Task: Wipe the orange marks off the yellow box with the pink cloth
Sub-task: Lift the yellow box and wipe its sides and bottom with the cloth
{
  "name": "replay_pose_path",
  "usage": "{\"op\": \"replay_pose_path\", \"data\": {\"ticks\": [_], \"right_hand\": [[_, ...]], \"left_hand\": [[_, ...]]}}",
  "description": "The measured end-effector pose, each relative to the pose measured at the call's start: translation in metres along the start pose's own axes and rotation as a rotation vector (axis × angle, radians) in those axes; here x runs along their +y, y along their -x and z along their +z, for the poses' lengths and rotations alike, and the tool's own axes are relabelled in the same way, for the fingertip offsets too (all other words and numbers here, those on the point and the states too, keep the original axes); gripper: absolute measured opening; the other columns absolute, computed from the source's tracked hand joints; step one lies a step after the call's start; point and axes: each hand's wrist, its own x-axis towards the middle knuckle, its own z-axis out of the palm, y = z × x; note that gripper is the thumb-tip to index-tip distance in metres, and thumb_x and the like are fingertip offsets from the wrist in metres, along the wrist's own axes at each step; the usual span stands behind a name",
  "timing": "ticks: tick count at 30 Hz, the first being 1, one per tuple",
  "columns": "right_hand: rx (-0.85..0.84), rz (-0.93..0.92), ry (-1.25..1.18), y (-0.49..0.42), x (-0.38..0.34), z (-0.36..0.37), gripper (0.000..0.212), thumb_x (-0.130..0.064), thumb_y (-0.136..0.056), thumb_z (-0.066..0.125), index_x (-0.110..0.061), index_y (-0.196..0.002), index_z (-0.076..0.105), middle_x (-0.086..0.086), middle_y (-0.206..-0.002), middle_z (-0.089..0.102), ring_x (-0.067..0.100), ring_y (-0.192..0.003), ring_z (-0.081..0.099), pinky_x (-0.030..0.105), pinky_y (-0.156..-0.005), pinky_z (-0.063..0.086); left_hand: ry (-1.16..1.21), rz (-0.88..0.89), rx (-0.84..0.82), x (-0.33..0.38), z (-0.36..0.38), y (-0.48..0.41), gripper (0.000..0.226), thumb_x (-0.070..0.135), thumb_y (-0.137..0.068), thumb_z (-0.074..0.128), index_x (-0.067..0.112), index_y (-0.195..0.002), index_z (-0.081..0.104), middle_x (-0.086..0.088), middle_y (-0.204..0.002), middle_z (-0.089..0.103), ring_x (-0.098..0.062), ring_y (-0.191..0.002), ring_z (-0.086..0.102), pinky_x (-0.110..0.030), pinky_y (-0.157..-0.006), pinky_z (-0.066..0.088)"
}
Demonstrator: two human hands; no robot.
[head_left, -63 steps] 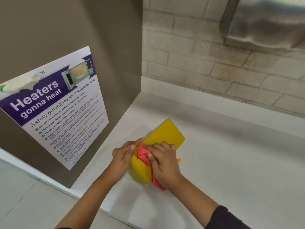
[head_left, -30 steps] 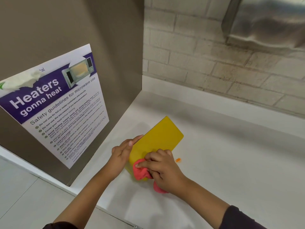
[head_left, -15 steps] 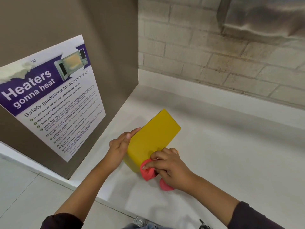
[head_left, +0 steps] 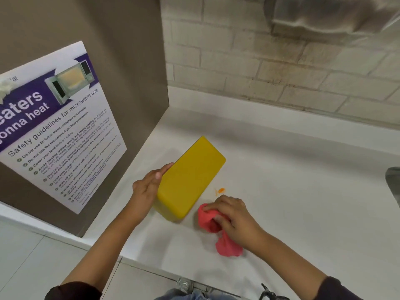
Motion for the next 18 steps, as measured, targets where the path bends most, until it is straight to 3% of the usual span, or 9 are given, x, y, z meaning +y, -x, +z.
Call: {"op": "replay_pose_path", "data": {"ticks": [2,5,10,13,15,18], "right_hand": [[-0.023,0.142,-0.26,-0.003,-0.008,-0.009,0.032,-0.009,-0.088,0.055,-0.036,-0.106,0.052,-0.013,-0.107,0.053,0.001,-0.095,0.051,0.024,-0.086,0.041],[-0.074,0.309,-0.493,-0.006,-0.018,-0.019,0.035,0.002,-0.087,0.056,-0.029,-0.102,0.051,-0.006,-0.101,0.053,0.01,-0.087,0.054,0.023,-0.079,0.044],[-0.18,0.425,-0.587,-0.002,-0.023,-0.034,0.041,0.01,-0.08,0.055,-0.025,-0.102,0.056,0.003,-0.101,0.053,0.014,-0.091,0.051,0.029,-0.08,0.043],[-0.24,0.421,-0.559,-0.001,-0.025,-0.037,0.041,0.014,-0.074,0.06,-0.018,-0.098,0.061,-0.002,-0.09,0.058,0.009,-0.082,0.055,0.021,-0.071,0.045],[-0.247,0.436,-0.574,-0.001,-0.026,-0.038,0.034,0.016,-0.072,0.064,-0.014,-0.089,0.064,0.004,-0.087,0.065,0.006,-0.076,0.061,0.018,-0.066,0.048],[-0.155,0.411,-0.498,-0.002,-0.029,-0.036,0.026,0.007,-0.073,0.071,-0.017,-0.08,0.07,0.005,-0.091,0.067,0.011,-0.084,0.063,0.025,-0.077,0.053]], "left_hand": [[-0.002,0.004,0.006,-0.001,0.0,0.0,0.042,0.06,-0.086,0.021,0.057,-0.12,0.045,0.01,-0.134,0.052,-0.021,-0.132,0.041,-0.051,-0.115,0.023],[0.011,0.005,0.014,-0.004,0.0,-0.001,0.04,0.051,-0.09,0.022,0.054,-0.121,0.047,0.011,-0.132,0.053,-0.019,-0.13,0.042,-0.05,-0.115,0.025],[0.042,0.015,0.006,-0.004,0.0,-0.001,0.038,0.049,-0.091,0.025,0.051,-0.121,0.048,0.014,-0.129,0.054,-0.015,-0.127,0.046,-0.037,-0.112,0.031],[0.054,0.026,0.01,-0.005,0.001,-0.001,0.031,0.046,-0.097,0.029,0.049,-0.121,0.049,0.016,-0.127,0.054,-0.013,-0.126,0.047,-0.028,-0.106,0.032],[0.054,0.022,0.007,-0.006,0.001,-0.001,0.031,0.045,-0.097,0.028,0.05,-0.121,0.048,0.02,-0.125,0.054,-0.011,-0.124,0.048,-0.026,-0.103,0.032],[0.054,0.02,0.008,-0.007,0.0,-0.003,0.031,0.045,-0.099,0.028,0.05,-0.122,0.048,0.018,-0.127,0.054,-0.011,-0.124,0.047,-0.028,-0.105,0.031]]}}
